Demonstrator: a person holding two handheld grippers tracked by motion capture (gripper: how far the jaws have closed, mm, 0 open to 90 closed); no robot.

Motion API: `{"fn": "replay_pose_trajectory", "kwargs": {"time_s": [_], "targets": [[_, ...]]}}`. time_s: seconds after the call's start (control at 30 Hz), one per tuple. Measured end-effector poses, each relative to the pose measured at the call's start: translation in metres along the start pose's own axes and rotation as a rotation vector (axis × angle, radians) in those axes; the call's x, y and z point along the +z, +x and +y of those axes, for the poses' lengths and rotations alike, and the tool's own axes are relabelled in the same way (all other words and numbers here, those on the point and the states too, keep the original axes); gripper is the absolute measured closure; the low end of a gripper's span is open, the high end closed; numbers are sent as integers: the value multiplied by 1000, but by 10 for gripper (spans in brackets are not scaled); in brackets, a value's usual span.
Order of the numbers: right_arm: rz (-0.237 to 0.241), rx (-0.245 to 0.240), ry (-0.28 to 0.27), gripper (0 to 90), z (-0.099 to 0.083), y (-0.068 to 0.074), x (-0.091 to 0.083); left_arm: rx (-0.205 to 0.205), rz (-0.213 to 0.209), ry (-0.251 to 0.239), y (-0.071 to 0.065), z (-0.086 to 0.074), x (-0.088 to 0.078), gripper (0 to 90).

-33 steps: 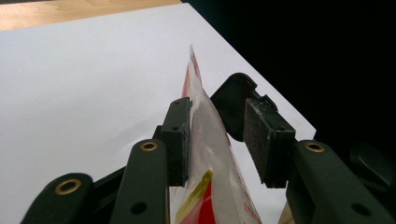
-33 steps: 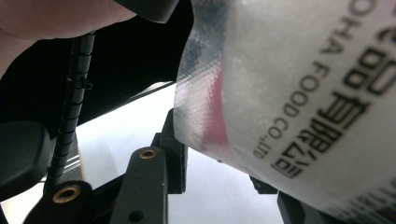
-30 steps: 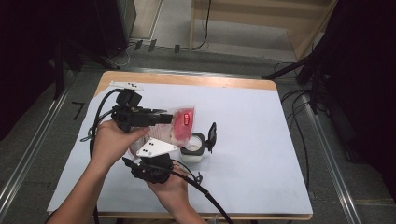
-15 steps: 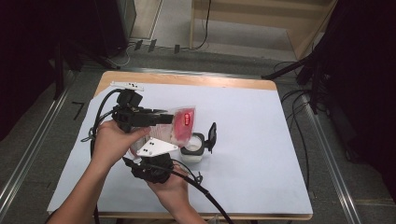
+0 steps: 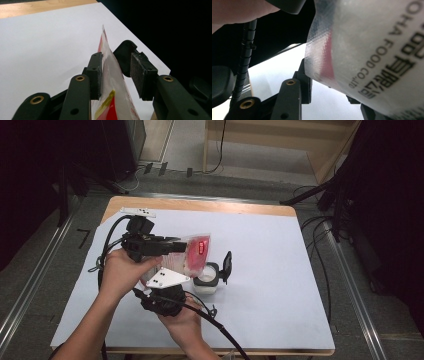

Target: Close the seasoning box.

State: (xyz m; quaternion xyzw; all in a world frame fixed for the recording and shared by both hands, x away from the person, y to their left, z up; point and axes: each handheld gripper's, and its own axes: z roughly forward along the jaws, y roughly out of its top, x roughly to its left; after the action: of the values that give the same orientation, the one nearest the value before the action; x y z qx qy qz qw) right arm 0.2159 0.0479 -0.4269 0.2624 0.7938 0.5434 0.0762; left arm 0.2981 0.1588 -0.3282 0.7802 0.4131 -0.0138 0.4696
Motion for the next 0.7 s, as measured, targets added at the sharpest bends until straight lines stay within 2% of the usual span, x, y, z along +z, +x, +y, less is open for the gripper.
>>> {"fn": "replay_pose_trajectory", "kwargs": {"time_s": [0.2,0.7], "targets": [[-3,12,-5,635,-1,0,-1,8,3,4,0,0,1,628],[-8,7,-26,637,-1,1,-1,22,11,1,-5,1,-1,629]]}}
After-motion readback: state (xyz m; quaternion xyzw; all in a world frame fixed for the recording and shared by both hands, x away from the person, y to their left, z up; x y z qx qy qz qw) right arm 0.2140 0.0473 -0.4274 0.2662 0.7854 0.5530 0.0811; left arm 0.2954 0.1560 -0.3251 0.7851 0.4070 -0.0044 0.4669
